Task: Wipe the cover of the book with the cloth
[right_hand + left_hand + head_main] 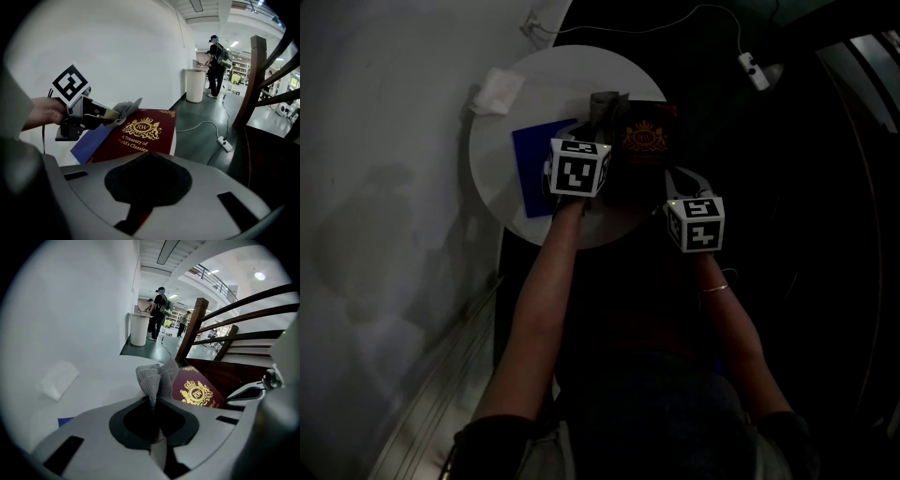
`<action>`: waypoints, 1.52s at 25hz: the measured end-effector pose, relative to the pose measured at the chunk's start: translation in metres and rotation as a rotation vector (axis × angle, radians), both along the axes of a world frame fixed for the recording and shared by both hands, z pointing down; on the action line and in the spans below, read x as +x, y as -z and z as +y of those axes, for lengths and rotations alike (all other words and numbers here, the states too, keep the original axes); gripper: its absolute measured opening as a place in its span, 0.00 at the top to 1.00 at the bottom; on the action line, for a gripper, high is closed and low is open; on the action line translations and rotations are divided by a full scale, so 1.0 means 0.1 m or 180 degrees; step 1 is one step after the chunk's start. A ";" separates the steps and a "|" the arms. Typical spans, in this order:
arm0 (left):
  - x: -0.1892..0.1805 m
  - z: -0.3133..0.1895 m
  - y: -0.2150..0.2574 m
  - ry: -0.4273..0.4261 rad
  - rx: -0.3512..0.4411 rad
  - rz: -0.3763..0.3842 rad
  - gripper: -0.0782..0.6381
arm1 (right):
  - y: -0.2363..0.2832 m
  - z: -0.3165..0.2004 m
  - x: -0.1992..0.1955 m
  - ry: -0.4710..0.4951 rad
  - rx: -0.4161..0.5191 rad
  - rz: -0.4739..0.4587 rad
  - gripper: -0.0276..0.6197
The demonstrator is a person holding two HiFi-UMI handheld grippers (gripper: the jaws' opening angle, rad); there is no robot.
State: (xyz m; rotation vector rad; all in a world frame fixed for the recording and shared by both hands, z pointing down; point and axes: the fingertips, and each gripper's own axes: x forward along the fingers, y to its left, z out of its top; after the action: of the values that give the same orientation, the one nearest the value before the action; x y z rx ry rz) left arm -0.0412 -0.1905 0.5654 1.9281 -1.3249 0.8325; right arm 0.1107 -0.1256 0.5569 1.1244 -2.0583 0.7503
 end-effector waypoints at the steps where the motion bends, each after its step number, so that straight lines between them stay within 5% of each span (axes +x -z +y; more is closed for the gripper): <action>1: -0.07 0.04 0.00 0.0020 -0.0032 -0.0021 0.84 | 0.00 0.00 0.00 -0.0007 0.0012 -0.0007 0.91; 8: -0.11 0.23 0.19 0.0034 0.0062 0.0028 0.84 | 0.09 0.04 0.11 -0.0224 0.0110 -0.0148 0.91; 15: 0.72 0.22 0.44 -0.0465 0.0173 0.0394 0.84 | 0.12 0.16 0.22 -0.0362 0.0075 -0.0175 0.91; 25: 1.64 0.33 0.23 -0.0885 -0.0102 0.0649 0.84 | 0.18 0.33 0.35 -0.0520 0.0003 -0.0255 0.91; 38: 1.21 0.37 0.06 -0.0744 -0.0139 0.0340 0.84 | 0.05 0.37 0.16 -0.0285 -0.0147 -0.0154 0.91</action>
State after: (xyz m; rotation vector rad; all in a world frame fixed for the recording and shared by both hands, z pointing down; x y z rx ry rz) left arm 0.0802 -0.1533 0.5598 2.0887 -1.0240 0.8490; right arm 0.1266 -0.0886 0.5523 1.1895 -2.0308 0.8723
